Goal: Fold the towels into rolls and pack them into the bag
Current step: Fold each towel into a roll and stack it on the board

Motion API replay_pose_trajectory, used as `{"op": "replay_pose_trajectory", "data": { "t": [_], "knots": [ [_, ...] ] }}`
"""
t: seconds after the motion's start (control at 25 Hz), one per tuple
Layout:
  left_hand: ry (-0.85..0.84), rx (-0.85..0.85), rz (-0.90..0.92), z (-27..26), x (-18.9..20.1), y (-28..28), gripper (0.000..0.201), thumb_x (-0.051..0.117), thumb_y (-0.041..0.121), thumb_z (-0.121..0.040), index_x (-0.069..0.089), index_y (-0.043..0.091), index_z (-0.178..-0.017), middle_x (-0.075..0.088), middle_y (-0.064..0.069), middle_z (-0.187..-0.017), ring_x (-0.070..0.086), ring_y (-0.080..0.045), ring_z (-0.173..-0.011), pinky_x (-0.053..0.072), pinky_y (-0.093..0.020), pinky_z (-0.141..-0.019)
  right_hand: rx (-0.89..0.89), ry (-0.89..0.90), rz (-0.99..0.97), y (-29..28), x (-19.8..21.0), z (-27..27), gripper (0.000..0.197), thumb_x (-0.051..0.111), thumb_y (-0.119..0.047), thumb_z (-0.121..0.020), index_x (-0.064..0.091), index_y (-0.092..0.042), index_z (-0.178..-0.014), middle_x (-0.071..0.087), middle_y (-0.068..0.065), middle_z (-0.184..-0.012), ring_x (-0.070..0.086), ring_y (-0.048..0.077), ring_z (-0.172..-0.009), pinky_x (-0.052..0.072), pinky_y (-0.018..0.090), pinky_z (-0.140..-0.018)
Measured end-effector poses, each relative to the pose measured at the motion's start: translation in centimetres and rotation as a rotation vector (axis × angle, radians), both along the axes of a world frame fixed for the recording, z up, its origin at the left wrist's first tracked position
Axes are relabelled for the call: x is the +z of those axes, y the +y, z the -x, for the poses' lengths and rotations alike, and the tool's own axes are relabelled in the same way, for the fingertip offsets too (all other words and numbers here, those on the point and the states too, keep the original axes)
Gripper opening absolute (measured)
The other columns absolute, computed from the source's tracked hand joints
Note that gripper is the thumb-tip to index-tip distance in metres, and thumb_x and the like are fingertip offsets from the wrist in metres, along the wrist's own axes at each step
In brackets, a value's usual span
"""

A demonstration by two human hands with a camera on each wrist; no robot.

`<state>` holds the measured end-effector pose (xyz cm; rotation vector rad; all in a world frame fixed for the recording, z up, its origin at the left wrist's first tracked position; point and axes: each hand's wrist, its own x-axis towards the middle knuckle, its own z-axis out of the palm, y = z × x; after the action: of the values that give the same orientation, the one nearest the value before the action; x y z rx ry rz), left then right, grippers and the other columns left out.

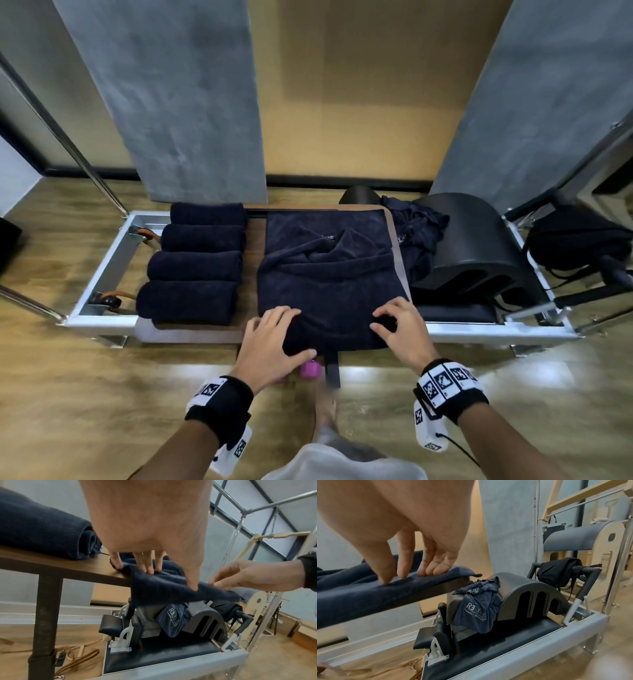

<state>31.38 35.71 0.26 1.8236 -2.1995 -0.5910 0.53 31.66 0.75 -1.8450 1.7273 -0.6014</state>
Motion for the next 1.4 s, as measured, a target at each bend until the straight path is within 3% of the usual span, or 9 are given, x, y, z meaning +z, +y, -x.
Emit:
{"op": "replay_pose_trajectory", "data": {
  "t": [0.08, 0.16, 0.36, 0.48, 0.56, 0.72, 1.0, 1.16, 1.4],
  "knots": [
    [-0.099, -0.045, -0.065, -0.3, -0.4, 0.4, 0.095, 0.063, 0.079, -0.08, 0.028, 0.033, -0.155, 0.014, 0.02, -0.171, 0.003, -0.005, -0.162, 0.014, -0.05, -0.13, 0.054, 0.027, 0.0, 0.9, -0.4, 0.1, 0.031, 0.087, -0.032, -0.084, 0.073, -0.021, -0.11, 0.054, -0.009, -0.113, 0.052, 0.012, -0.111, 0.043, 0.028, -0.102],
    [-0.093, -0.053, -0.049, -0.8, -0.7, 0.4, 0.07, 0.071, 0.056, -0.091, 0.035, 0.031, -0.146, 0.007, 0.015, -0.176, -0.012, -0.002, -0.159, 0.006, -0.052, -0.132, 0.093, 0.019, 0.002, 1.5, -0.4, 0.5, 0.04, 0.089, -0.037, -0.08, 0.071, -0.024, -0.114, 0.051, -0.012, -0.118, 0.049, 0.01, -0.115, 0.04, 0.026, -0.104],
    [0.131, -0.013, 0.029, -2.3, 0.2, -0.6, 0.006, 0.071, 0.023, -0.1, 0.068, 0.027, -0.103, 0.05, 0.012, -0.16, 0.028, -0.001, -0.155, 0.026, -0.041, -0.127, 0.128, 0.049, 0.023, 1.8, -0.4, 1.1, 0.041, 0.088, -0.031, -0.082, 0.068, -0.026, -0.118, 0.049, -0.014, -0.122, 0.05, 0.007, -0.119, 0.046, 0.033, -0.108],
    [0.361, 0.117, 0.132, -2.4, 1.7, -1.6, 0.009, 0.07, 0.019, -0.101, 0.077, 0.025, -0.102, 0.077, 0.013, -0.116, 0.068, -0.003, -0.115, 0.053, -0.039, -0.102, 0.151, 0.056, -0.01, 1.6, -0.3, 1.0, 0.053, 0.086, -0.048, -0.081, 0.064, -0.031, -0.127, 0.045, -0.015, -0.123, 0.046, 0.005, -0.119, 0.042, 0.025, -0.103],
    [0.478, 0.194, 0.168, -2.3, 3.0, -2.7, 0.009, 0.068, 0.02, -0.102, 0.072, 0.028, -0.099, 0.075, 0.016, -0.098, 0.07, -0.003, -0.095, 0.057, -0.038, -0.088, 0.176, 0.092, -0.005, 1.1, -0.1, 1.0, 0.054, 0.082, -0.045, -0.084, 0.061, -0.032, -0.132, 0.046, -0.015, -0.123, 0.047, 0.007, -0.118, 0.043, 0.025, -0.102],
    [0.603, 0.275, 0.282, -2.3, 5.2, -6.1, 0.012, 0.067, 0.018, -0.103, 0.071, 0.028, -0.099, 0.073, 0.015, -0.093, 0.069, -0.006, -0.091, 0.053, -0.025, -0.081, 0.056, -0.012, 0.055, -0.9, 0.5, 1.7, 0.036, 0.07, -0.005, -0.092, 0.067, -0.027, -0.121, 0.068, -0.009, -0.113, 0.065, 0.013, -0.11, 0.052, 0.033, -0.098],
    [0.626, 0.397, 0.365, -3.4, 7.4, -15.0, 0.009, 0.071, 0.016, -0.101, 0.077, 0.023, -0.102, 0.074, 0.021, -0.092, 0.069, 0.004, -0.092, 0.046, -0.007, -0.083, -0.083, -0.39, 0.234, -11.6, 6.6, 3.4, 0.022, 0.073, -0.009, -0.096, 0.073, -0.031, -0.095, 0.075, -0.016, -0.092, 0.069, -0.002, -0.088, 0.049, 0.009, -0.078],
    [0.603, 0.498, 0.379, -3.2, 7.7, -21.5, 0.014, 0.071, 0.011, -0.099, 0.073, 0.024, -0.098, 0.07, 0.022, -0.092, 0.065, 0.01, -0.092, 0.04, 0.001, -0.084, -0.156, -0.421, 0.225, -20.3, 8.0, 2.9, 0.006, 0.076, -0.009, -0.094, 0.078, -0.014, -0.096, 0.078, -0.005, -0.091, 0.074, 0.008, -0.089, 0.056, 0.021, -0.08],
    [0.447, 0.672, 0.112, -2.8, 4.8, -28.9, 0.008, 0.072, 0.02, -0.1, 0.074, 0.014, -0.104, 0.074, -0.007, -0.104, 0.063, -0.029, -0.11, 0.048, -0.035, -0.094, -0.274, -0.201, 0.007, -29.3, 3.6, 2.0, 0.007, 0.08, -0.02, -0.091, 0.077, -0.017, -0.085, 0.071, -0.007, -0.074, 0.068, 0.014, -0.079, 0.047, 0.027, -0.073]
  ]
}}
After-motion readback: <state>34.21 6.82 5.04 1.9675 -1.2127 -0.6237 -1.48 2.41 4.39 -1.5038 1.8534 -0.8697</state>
